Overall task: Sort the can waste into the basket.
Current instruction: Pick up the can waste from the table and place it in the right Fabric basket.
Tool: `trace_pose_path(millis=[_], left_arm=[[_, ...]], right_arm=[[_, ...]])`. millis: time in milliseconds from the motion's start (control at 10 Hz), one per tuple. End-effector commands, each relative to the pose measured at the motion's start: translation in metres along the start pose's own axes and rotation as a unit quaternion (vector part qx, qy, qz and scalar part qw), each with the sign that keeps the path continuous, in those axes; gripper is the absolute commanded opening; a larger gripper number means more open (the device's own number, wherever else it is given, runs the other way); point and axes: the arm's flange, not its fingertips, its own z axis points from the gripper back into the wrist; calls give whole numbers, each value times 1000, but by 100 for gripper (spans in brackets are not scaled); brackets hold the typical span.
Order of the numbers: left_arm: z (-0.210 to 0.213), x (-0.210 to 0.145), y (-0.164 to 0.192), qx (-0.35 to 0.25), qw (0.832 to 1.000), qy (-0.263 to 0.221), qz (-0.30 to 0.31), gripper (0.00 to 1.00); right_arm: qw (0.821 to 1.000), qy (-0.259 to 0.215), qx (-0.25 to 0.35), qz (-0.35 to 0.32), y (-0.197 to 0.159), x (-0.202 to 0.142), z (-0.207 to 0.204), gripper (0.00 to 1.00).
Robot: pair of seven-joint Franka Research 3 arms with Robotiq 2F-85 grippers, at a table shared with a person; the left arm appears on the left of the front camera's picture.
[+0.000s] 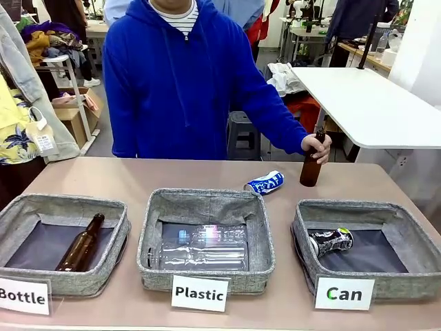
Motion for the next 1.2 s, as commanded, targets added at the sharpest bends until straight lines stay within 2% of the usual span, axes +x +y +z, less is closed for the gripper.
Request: trace_pose_path(millis=[0, 100, 200, 300, 500, 700, 800, 900, 1000, 1100], left_arm=[[-1, 1, -4, -9, 1000, -6, 0, 100], [-1, 1, -4, -9, 1000, -6, 0, 100], [-1, 1, -4, -9, 1000, -6, 0, 100], [-1, 1, -4, -9, 1000, -6, 0, 100], [-1, 1, -4, -9, 1000, -6, 0, 100], [-1, 1, -4, -9, 1000, -6, 0, 100], [-1, 1, -4, -9, 1000, -6, 0, 100], [0, 0, 0, 0, 1000, 0, 0, 100], [33, 4, -31, -34, 997, -70, -26, 100], [64, -1, -57, -48, 992, -111, -43, 100]], right_arm=[[992, 74, 48, 95, -37, 40, -43, 100], [985, 95, 72, 127, -44, 59, -57, 100], [984, 101, 66, 128, -43, 62, -56, 100], [987, 89, 55, 120, -39, 52, -44, 100], [994, 50, 24, 95, -25, 9, -23, 100], [994, 42, 27, 93, -25, -8, -31, 100], [992, 54, 36, 109, -30, 0, -44, 100], [984, 87, 60, 141, -39, 20, -70, 100], [974, 118, 82, 174, -47, 40, -99, 100], [961, 137, 108, 214, -56, 61, -128, 100]])
